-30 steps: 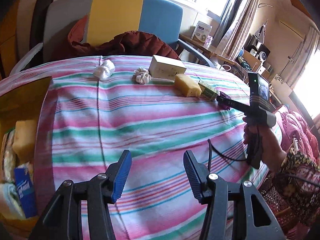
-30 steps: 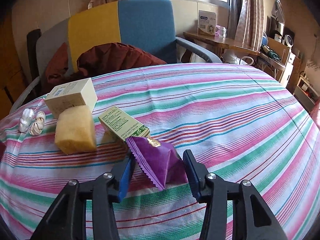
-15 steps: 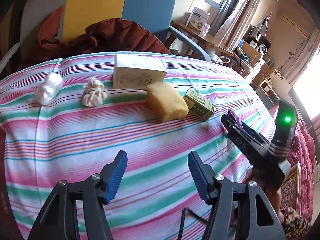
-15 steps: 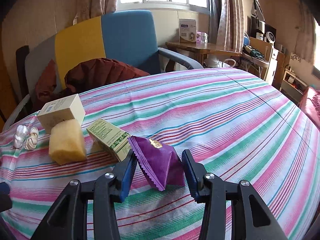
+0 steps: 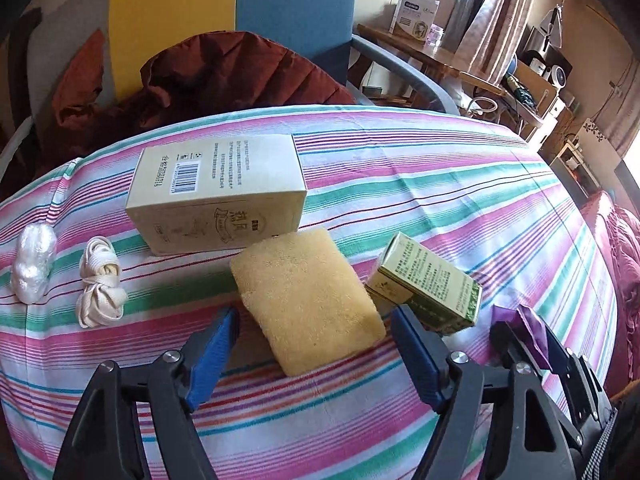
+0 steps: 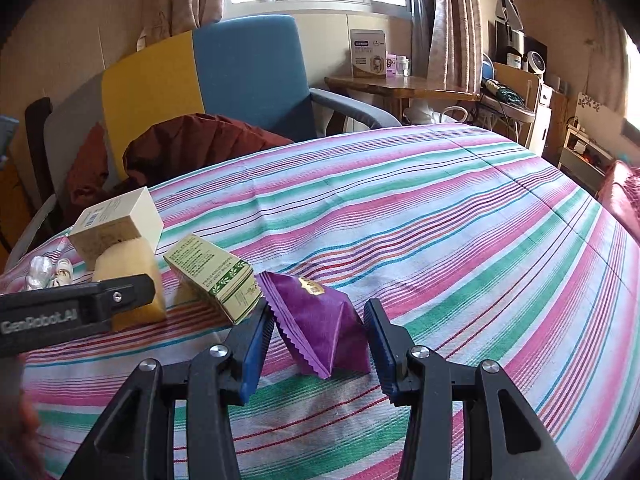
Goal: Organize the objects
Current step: 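Grasp the second yellow sponge with the left gripper while the right gripper holds the purple packet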
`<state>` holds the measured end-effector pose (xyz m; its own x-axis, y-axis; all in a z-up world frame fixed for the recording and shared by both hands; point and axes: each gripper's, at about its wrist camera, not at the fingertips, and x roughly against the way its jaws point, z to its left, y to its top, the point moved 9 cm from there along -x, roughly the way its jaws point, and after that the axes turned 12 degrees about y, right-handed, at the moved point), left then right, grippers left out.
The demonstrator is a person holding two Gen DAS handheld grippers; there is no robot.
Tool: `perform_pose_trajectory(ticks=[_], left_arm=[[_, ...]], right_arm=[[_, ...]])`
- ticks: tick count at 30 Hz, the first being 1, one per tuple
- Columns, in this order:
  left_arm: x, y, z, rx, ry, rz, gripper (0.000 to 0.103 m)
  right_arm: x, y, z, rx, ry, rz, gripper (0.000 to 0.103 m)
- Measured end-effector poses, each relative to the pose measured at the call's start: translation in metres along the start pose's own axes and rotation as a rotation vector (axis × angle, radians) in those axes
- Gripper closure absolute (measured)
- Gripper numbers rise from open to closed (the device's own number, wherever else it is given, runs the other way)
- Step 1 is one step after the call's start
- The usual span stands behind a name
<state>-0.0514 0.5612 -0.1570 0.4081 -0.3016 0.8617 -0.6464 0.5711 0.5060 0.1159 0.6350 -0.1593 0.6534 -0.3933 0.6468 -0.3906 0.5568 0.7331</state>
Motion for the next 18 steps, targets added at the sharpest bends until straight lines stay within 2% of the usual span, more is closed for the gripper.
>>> perform_pose_trajectory(ticks=[3,5,8,12,18], left_arm=[[-0.007,-0.001,0.001,0.005,-0.019,-0.014,0.025],[-0.004,-0.003,0.005,0.011,-0.040,-0.048,0.033],[0.001,-0.007,0.010,0.017,-0.073,-0.081,0.039],[0.007,-0.017,0.013,-0.031,-0.074,-0.129,0.042],[0.018,-0.029,0.032,0.019,-0.100,-0.145,0.044]], right_arm=[[0.000,-0.001,0.000,-0.003,0.000,0.002,0.056],[0.000,-0.001,0.000,-0.004,0.000,0.002,0.056],[-0.001,-0.002,0.001,-0.001,0.003,0.006,0.056],[0.000,-0.002,0.001,0.001,0.003,0.007,0.056],[0.000,-0.002,0.002,0.006,0.000,0.004,0.056]])
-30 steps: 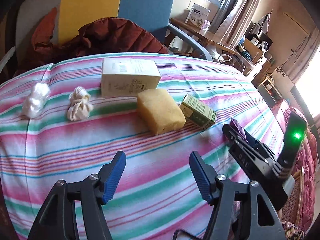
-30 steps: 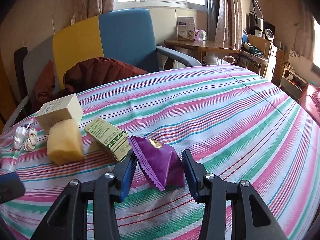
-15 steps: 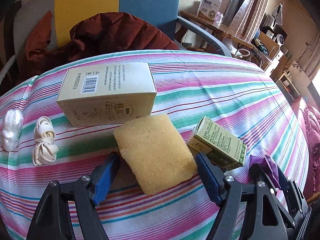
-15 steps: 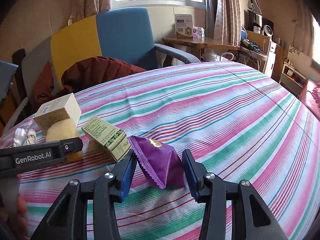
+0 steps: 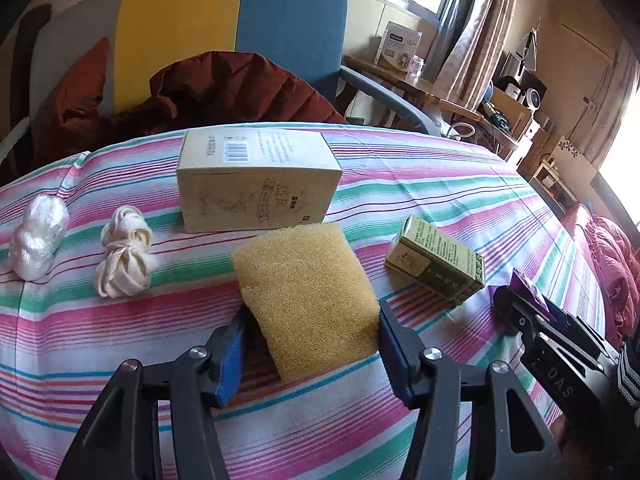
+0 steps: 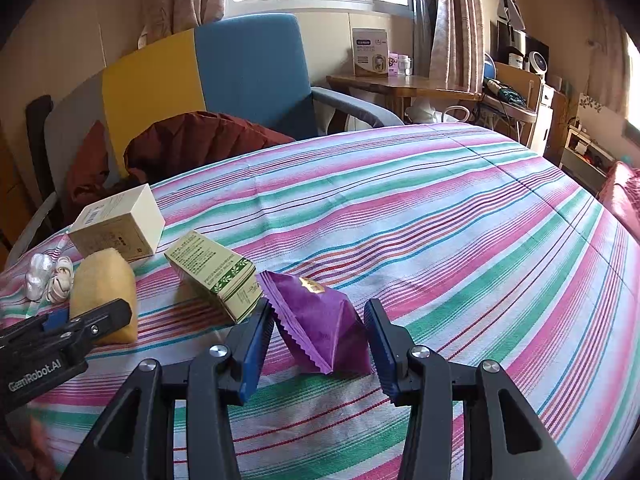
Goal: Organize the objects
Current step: 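Grasp the second yellow sponge with the left gripper while the right gripper holds the purple packet, then carry the sponge and purple packet over the gold tray with both grippers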
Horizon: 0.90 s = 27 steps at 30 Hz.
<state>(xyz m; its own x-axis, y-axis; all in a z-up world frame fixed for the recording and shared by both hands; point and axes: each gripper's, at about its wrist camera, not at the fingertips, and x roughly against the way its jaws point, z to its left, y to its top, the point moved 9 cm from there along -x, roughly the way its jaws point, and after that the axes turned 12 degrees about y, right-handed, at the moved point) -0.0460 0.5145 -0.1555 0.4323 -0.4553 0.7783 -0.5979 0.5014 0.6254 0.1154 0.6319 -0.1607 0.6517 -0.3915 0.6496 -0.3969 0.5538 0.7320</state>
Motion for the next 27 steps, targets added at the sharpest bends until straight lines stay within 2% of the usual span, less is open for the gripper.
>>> perform_pose_trajectory(ticks=[10,17,22,27], left_arm=[[0.027,-0.023,0.038,0.107,-0.012,-0.026,0.044],[0.042,-0.035,0.051,0.141,-0.017,-0.030,0.044],[0.062,-0.042,0.065,0.211,-0.060,-0.046,0.045],[0.091,-0.049,0.066,0.148,-0.056,-0.098,0.044]], right_arm=[[0.006,0.003,0.005,0.023,-0.010,-0.029,0.056],[0.011,0.007,0.022,0.108,-0.020,-0.056,0.056],[0.012,0.007,0.032,0.151,-0.018,-0.061,0.056],[0.011,0.006,0.031,0.159,-0.018,-0.059,0.056]])
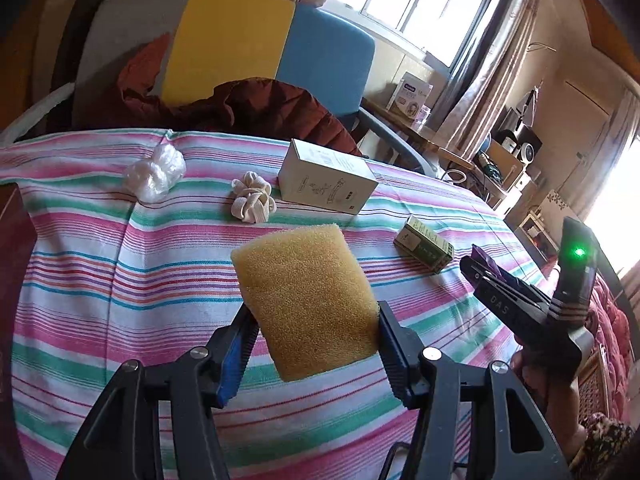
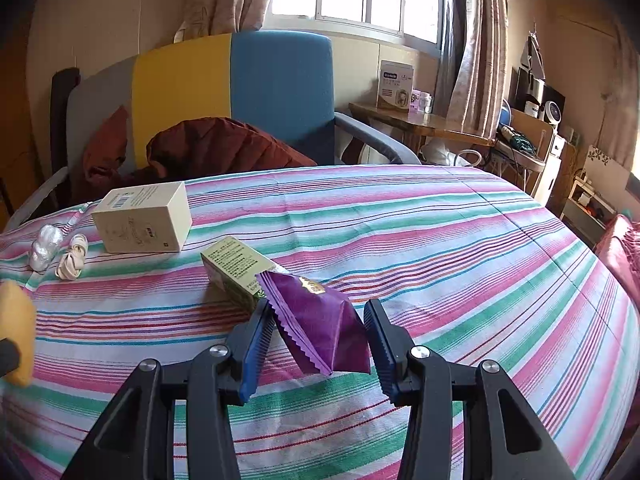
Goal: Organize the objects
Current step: 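Carry the sponge and purple packet over the gold tray with both grippers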
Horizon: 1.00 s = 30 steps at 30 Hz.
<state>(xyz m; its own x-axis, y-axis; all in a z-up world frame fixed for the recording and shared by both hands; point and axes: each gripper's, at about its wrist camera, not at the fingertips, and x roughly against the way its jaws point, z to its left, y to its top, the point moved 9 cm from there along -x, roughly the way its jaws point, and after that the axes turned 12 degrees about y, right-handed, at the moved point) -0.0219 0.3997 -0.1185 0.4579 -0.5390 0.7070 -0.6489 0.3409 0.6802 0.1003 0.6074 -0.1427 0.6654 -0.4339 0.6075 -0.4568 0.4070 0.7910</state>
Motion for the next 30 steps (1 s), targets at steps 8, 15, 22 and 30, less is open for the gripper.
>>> perform_pose_trajectory(ticks=[8,15,22,30], left_arm=[[0.032,-0.005,0.019,0.061,-0.033,-0.011,0.044],[0.062,-0.007,0.048,0.103,-0.025,-0.034,0.044],[0.089,-0.005,0.093,0.161,0.019,-0.067,0.044],[0.111,-0.009,0.165,0.266,0.093,-0.078,0.044]], right_arm=[[0.007,0.003,0.006,0.032,-0.010,-0.025,0.056],[0.011,0.004,0.014,0.068,-0.014,-0.037,0.056],[0.017,0.000,0.020,0.086,-0.018,-0.030,0.056],[0.026,-0.007,0.047,0.162,0.001,-0.004,0.056]])
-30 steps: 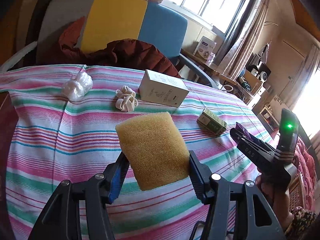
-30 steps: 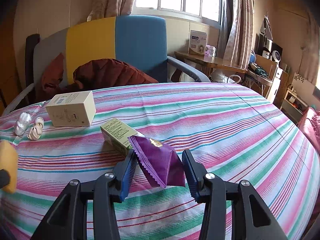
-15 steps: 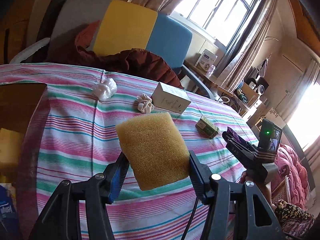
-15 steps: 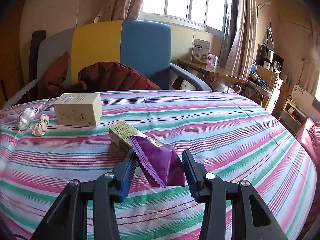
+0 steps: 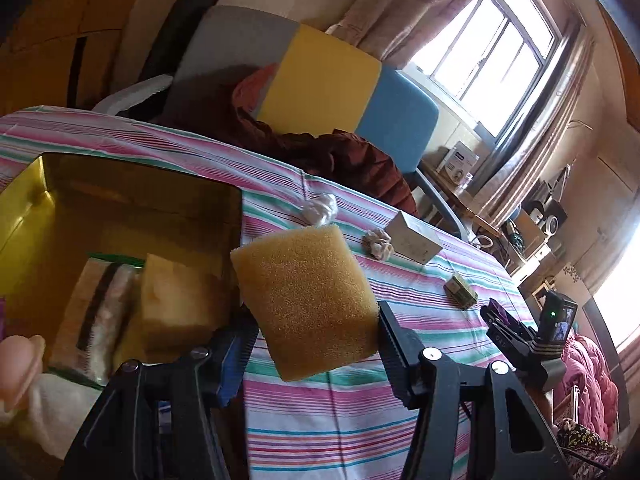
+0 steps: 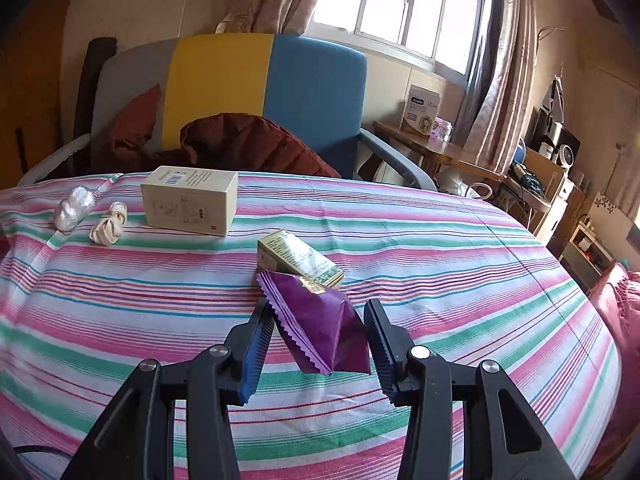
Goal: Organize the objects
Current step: 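Carry the sponge and purple packet over the gold tray with both grippers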
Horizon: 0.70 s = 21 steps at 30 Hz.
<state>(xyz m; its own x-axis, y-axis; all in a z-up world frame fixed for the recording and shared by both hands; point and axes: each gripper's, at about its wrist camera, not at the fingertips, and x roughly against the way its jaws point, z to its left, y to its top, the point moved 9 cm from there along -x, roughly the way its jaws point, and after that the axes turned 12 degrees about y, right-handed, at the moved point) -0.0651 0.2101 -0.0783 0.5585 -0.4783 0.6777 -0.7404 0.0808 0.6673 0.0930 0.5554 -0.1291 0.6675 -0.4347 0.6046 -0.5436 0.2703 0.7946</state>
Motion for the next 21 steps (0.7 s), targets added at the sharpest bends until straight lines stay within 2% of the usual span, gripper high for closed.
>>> perform_pose_trajectory(ticks=[6,10,16,21], left_arm=[[0.009,0.007,0.065,0.099,0.068,-0.004,0.044],[0.012,0.011,0.109,0.146,0.143,-0.004,0.044],[0.008,0.013,0.173,0.218,0.263,0.043,0.044],[0.001,0.011,0.204,0.255,0.293,0.091,0.043]], right_arm=[[0.014,-0.006,0.023,-0.039,0.057,0.005,0.056],[0.024,-0.006,0.050,-0.051,0.110,0.008,0.056],[0.047,0.009,0.112,0.000,0.223,-0.035,0.056],[0.068,0.024,0.167,0.057,0.330,-0.074,0.056]])
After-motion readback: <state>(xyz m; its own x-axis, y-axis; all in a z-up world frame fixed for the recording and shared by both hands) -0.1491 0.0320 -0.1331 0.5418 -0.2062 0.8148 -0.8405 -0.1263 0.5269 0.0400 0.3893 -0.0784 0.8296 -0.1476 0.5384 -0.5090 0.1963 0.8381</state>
